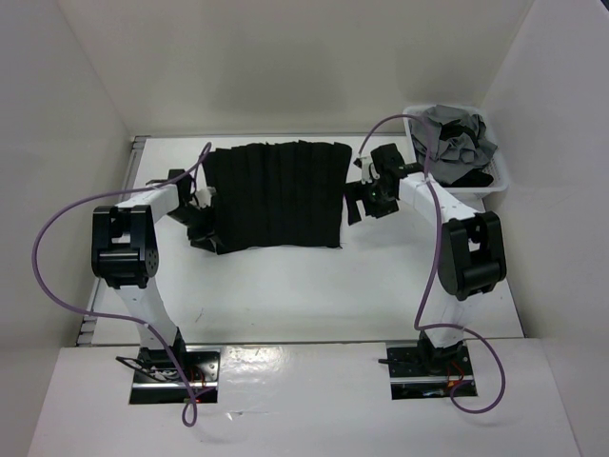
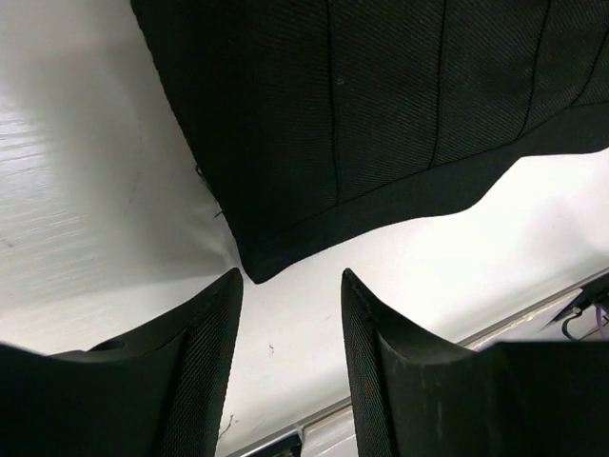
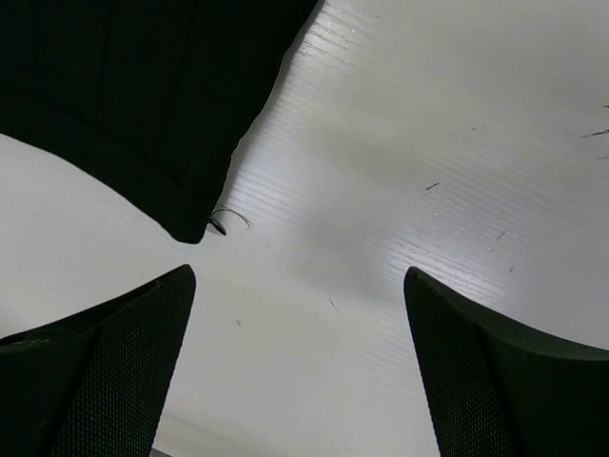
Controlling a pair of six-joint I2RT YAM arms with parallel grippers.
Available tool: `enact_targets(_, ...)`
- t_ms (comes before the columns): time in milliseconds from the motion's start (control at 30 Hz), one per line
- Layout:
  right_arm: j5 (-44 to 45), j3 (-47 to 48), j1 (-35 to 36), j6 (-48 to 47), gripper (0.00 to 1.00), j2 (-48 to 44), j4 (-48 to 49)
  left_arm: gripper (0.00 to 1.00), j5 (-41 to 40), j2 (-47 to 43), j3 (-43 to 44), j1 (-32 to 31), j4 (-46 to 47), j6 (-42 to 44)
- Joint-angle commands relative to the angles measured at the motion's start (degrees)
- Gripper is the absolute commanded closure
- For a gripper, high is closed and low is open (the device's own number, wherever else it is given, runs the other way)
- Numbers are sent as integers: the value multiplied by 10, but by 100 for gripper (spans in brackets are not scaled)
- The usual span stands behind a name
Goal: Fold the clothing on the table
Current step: Flatten the skirt out, then fold the skirt
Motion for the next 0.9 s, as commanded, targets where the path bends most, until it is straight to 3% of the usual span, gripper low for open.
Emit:
enact_targets(0,-14,-7,3,7,6,-38,25,47,28,-9,-7,0,10,17)
enact_targets(433,-19,-17,3,2,6,-38,31,44,33,52,-11,22,29,17)
enact_targets(567,-24,-22,3,2,6,-38,31,59,51,57,-11,23,34,17)
enact_targets(767,-30,-22,3,2,6,-32,36,91,44,67,-11,23,34,17)
enact_targets(867,-30,-22,3,2,6,-32,36,100,31,62,-6,28,34,17)
